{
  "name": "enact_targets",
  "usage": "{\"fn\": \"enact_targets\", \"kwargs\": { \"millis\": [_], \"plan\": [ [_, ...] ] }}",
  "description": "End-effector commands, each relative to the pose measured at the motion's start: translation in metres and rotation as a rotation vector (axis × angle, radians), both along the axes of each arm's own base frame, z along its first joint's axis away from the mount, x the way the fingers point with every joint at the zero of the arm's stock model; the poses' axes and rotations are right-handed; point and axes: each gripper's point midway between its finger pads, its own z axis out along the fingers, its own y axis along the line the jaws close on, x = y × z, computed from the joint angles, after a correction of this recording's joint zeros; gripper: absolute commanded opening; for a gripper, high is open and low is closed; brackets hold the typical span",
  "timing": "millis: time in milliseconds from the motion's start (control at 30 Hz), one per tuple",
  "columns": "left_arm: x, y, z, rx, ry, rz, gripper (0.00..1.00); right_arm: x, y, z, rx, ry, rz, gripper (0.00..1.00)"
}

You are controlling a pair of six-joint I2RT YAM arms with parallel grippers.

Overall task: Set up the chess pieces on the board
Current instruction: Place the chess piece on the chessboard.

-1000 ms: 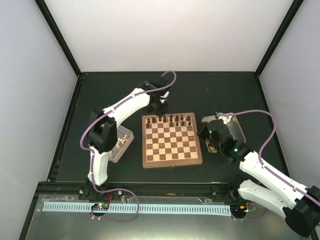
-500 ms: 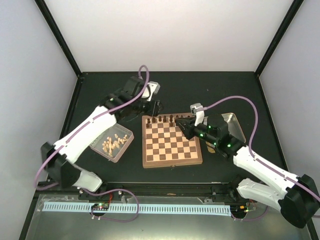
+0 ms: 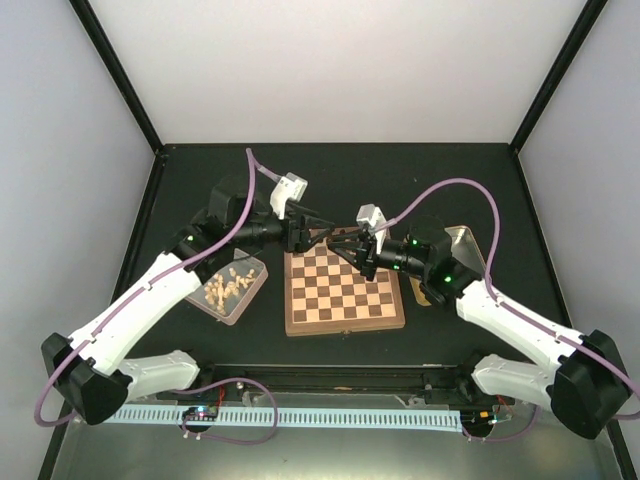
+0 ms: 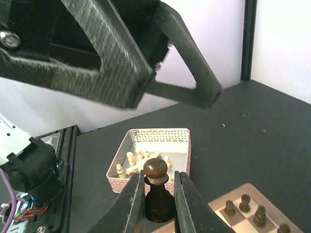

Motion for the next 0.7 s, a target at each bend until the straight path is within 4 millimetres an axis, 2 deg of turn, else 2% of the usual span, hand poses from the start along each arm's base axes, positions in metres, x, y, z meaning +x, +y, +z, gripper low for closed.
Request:
{"fn": "enact_targets", "kwargs": {
  "millis": [0,133,267,433,533,667],
  "plan": [
    [-0.016,-0.013,0.001,-0.069,0.099,-0.117,0.61,-0.011,0.006,0.021,0.053,-0.138,0.084,0.13],
    [-0.015,-0.012,-0.015,-0.032,0.142,-0.137,0.46,-0.009,0.007,0.019,0.045,-0.144,0.076,0.13],
    [-0.022,-0.014,-0.02,-0.043,0.209,-0.207,0.43,-0.004,0.007,0.013,0.027,-0.135,0.061,0.13],
    [-0.03,-0.016,-0.028,-0.028,0.295,-0.275,0.31,-0.001,0.008,0.008,0.013,-0.129,0.049,0.13],
    [-0.03,-0.02,-0.04,-0.014,0.355,-0.302,0.28,0.001,0.008,0.006,0.004,-0.125,0.041,0.13],
    [-0.03,-0.021,-0.044,-0.012,0.371,-0.31,0.15,0.003,0.008,0.003,-0.005,-0.122,0.034,0.13]
  ]
}}
